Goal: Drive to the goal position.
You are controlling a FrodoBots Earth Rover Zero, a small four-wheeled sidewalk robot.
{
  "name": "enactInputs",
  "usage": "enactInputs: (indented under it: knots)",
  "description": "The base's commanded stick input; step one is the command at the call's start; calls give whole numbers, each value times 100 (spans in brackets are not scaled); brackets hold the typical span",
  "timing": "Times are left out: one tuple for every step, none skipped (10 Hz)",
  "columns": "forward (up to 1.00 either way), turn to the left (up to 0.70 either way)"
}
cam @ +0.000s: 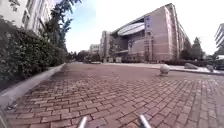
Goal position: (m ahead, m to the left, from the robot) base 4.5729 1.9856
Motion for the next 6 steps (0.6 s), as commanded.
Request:
enactInputs:
  knots:
    - [70, 14]
    - [70, 14]
    - [70, 14]
    - [70, 4]
    - [70, 0]
    - [70, 0]
